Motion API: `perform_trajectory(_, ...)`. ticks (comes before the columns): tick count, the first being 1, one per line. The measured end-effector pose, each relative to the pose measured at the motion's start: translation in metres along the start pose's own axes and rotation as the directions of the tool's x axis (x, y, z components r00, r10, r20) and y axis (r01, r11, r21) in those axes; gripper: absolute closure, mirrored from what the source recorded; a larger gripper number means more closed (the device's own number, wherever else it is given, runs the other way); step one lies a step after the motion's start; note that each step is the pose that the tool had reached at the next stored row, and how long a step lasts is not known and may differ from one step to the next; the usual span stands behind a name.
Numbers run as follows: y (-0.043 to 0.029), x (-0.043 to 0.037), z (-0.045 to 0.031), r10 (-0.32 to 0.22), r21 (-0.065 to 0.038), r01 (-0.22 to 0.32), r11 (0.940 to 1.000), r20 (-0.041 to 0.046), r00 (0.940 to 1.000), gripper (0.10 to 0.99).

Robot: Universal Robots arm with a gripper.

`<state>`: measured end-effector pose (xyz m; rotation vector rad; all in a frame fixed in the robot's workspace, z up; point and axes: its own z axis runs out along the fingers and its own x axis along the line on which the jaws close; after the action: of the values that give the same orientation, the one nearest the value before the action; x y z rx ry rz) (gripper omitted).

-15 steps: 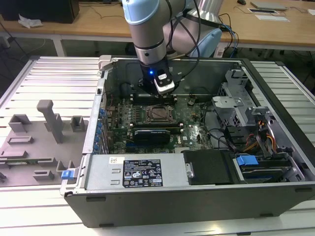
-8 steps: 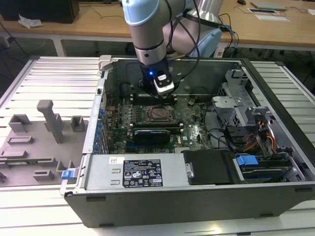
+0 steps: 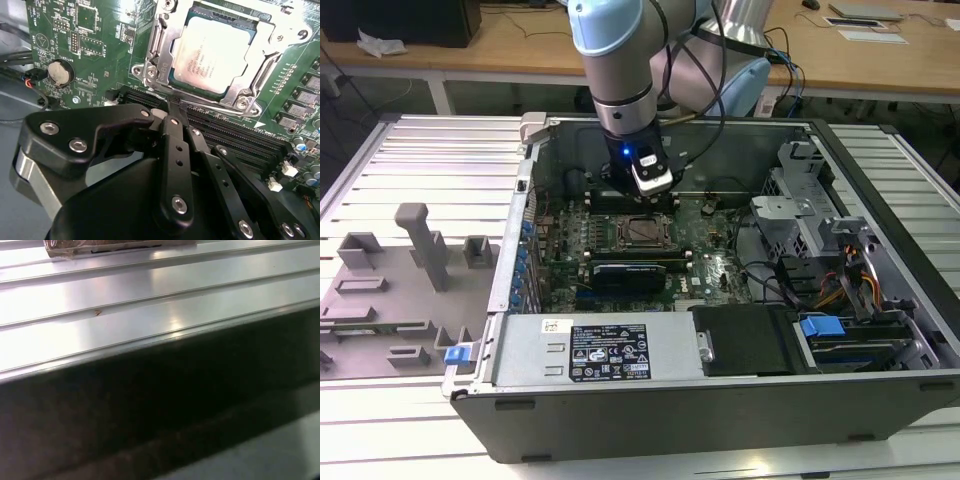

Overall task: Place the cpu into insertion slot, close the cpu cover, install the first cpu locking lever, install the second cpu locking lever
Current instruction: 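Install the first cpu locking lever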

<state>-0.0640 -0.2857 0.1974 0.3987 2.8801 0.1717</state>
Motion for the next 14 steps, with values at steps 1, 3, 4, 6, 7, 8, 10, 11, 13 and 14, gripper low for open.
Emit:
perform_trajectory(1, -0.0001, 0.0001, 0.0004, 0.001, 0.001, -0.001, 1.0, 0.0002, 1.0, 0.98)
perform_trajectory(3, -0.0002, 0.0002, 0.0007, 0.002, 0.002, -0.002, 1.0, 0.0002, 1.0, 0.98)
perform_trajectory(4, -0.0002, 0.0002, 0.0007, 0.002, 0.002, -0.002, 1.0, 0.0003, 1.0, 0.98)
perform_trajectory(6, 0.0003, -0.0004, -0.0015, 0.002, 0.001, -0.002, 1.0, 0.0008, 1.0, 0.98)
perform_trajectory(7, 0.0006, -0.0008, -0.0037, 0.002, 0.001, -0.002, 1.0, 0.0006, 1.0, 0.98)
perform_trajectory(8, 0.0008, -0.0011, -0.0054, 0.002, 0.001, -0.002, 1.0, 0.0005, 1.0, 0.98)
perform_trajectory(10, 0.0013, -0.0019, -0.0087, 0.002, 0.001, -0.002, 1.0, 0.0005, 1.0, 0.98)
perform_trajectory(11, 0.0014, -0.002, -0.0095, 0.003, 0.001, -0.003, 1.0, 0.0005, 1.0, 0.98)
perform_trajectory(13, 0.0014, -0.0021, -0.0095, 0.004, 0.001, -0.004, 1.0, 0.0007, 1.0, 0.98)
perform_trajectory(14, 0.0016, -0.002, -0.0095, 0.006, 0.002, -0.006, 1.0, 0.0011, 1.0, 0.98)
